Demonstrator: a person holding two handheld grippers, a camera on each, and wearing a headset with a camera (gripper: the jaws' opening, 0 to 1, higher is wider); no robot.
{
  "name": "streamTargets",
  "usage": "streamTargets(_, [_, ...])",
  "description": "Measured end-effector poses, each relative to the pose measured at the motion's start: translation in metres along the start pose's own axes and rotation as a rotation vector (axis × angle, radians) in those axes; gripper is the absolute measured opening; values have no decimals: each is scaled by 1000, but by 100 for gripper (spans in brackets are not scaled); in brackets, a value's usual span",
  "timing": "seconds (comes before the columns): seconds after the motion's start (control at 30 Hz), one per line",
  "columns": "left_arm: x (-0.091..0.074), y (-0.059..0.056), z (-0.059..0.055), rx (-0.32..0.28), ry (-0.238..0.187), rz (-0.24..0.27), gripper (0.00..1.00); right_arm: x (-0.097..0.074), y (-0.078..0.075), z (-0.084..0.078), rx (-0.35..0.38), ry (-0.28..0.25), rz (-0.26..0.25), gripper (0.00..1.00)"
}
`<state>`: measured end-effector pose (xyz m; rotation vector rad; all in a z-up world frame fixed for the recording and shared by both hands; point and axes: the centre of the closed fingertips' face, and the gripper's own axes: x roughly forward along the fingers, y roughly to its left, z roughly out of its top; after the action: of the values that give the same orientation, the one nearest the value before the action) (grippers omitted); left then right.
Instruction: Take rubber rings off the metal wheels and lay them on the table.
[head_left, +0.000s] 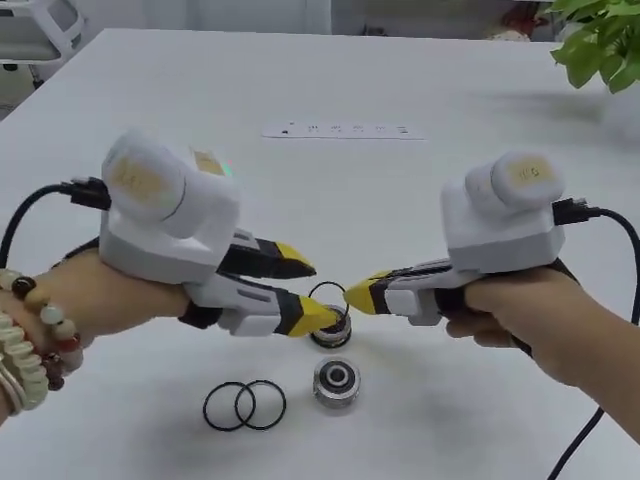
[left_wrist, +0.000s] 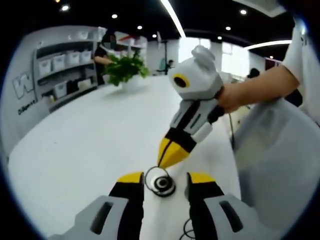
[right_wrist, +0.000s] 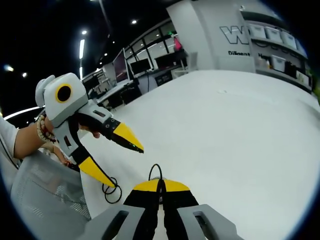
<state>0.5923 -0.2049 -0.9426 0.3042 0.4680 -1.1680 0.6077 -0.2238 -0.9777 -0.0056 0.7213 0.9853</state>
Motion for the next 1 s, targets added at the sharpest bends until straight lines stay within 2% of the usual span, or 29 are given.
streamTargets(0.13, [-19, 5, 8, 1, -22, 31, 38, 0, 7, 7, -3, -17, 15, 0])
streamTargets(0.33, [-47, 1, 20, 14, -54, 56, 45, 0, 18, 14, -12, -39, 42, 0])
streamTargets(0.57, [-83, 0, 22, 19, -80, 111, 48, 2, 32, 17, -27, -40, 76, 0])
streamTargets(0.73, [-104, -3, 14, 6, -80, 155, 50, 3, 37, 16, -28, -35, 96, 0])
streamTargets(0.87, [-114, -10, 4, -20, -89, 175, 51, 5, 42, 15, -30, -28, 123, 0])
streamTargets(1.0, [-120, -20, -15, -53, -69, 182, 52, 8, 54, 12, -36, -9, 159, 0])
